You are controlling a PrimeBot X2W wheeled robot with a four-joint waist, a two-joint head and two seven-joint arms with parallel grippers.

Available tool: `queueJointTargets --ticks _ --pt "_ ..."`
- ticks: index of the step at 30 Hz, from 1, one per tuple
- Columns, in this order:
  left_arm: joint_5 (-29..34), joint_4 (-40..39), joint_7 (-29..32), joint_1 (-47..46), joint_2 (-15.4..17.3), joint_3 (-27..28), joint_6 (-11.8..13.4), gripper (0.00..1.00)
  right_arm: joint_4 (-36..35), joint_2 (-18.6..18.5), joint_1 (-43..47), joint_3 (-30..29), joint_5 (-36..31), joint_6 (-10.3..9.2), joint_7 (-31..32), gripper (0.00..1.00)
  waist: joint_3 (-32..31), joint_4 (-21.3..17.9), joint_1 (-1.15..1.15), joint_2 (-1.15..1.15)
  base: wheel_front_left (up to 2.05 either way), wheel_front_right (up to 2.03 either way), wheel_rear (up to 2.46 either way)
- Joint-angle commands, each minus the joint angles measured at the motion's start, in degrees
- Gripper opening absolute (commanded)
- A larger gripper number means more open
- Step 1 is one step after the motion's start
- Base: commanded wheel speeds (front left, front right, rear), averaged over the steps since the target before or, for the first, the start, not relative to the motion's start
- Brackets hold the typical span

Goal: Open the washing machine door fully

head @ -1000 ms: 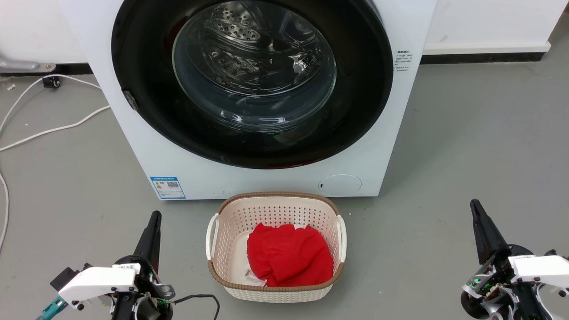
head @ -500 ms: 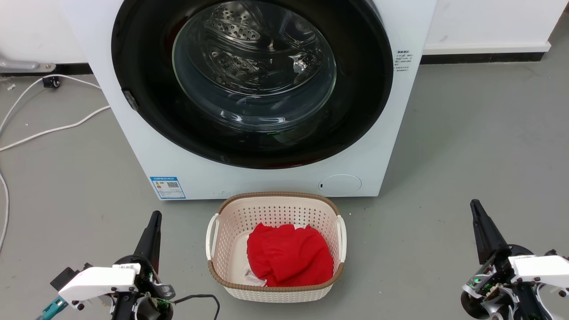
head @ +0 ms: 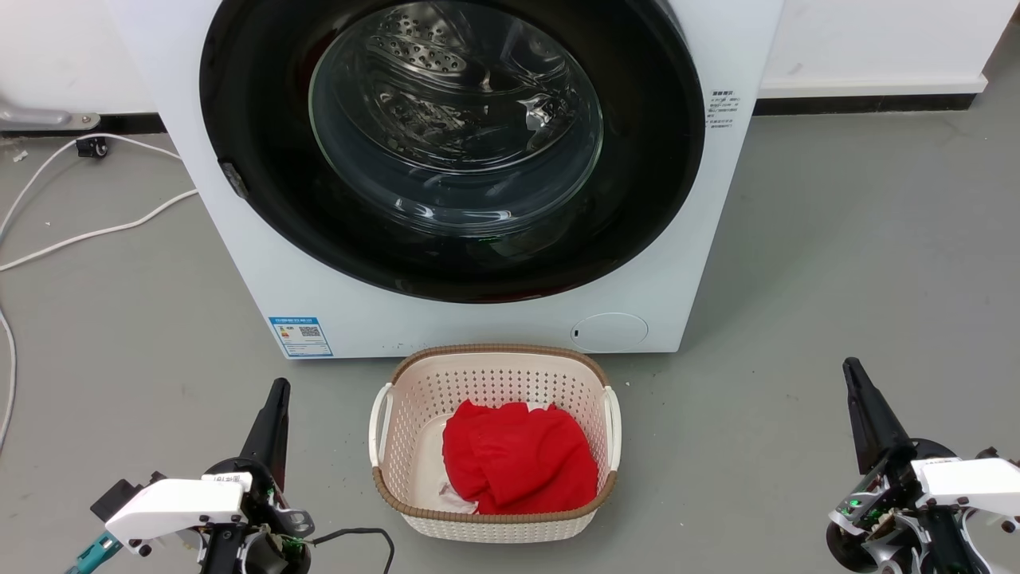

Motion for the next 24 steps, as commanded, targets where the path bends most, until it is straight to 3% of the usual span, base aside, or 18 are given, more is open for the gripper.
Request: queueJointTargets --ticks 1,5,6,17,24 --pt "0.1 0.0 0.1 -0.5 0.0 0.2 -0.2 0.0 0.0 0.2 -0.8 -0.1 -0.4 0.0 0.1 0.0 0.0 0.0 0.0 0.0 0.0 0.0 0.0" --pt "0.1 0.0 0.1 -0.5 0.0 0.3 -0.2 0.0 0.0 0.2 -0.8 -0.1 -0.4 0.0 0.1 0.0 0.0 0.0 0.0 0.0 0.0 0.0 0.0" --pt "0.0 0.0 0.0 0.0 0.0 0.0 0.0 1.0 0.0 0.0 0.0 0.0 0.0 0.0 0.0 1.0 0.0 0.0 0.0 0.0 0.0 0.0 0.0" --pt "1.1 -1.5 -2.1 0.6 0.0 -1.9 0.0 1.0 -1.6 0.1 1.4 1.7 -0.9 0.0 -2.8 1.0 0.0 0.0 0.0 0.0 0.0 0.0 0.0" --pt "2.7 -2.9 -4.4 0.8 1.0 -3.6 0.0 1.0 -2.7 0.1 1.7 2.0 -5.4 0.0 -4.6 1.0 0.0 0.0 0.0 0.0 0.0 0.0 0.0"
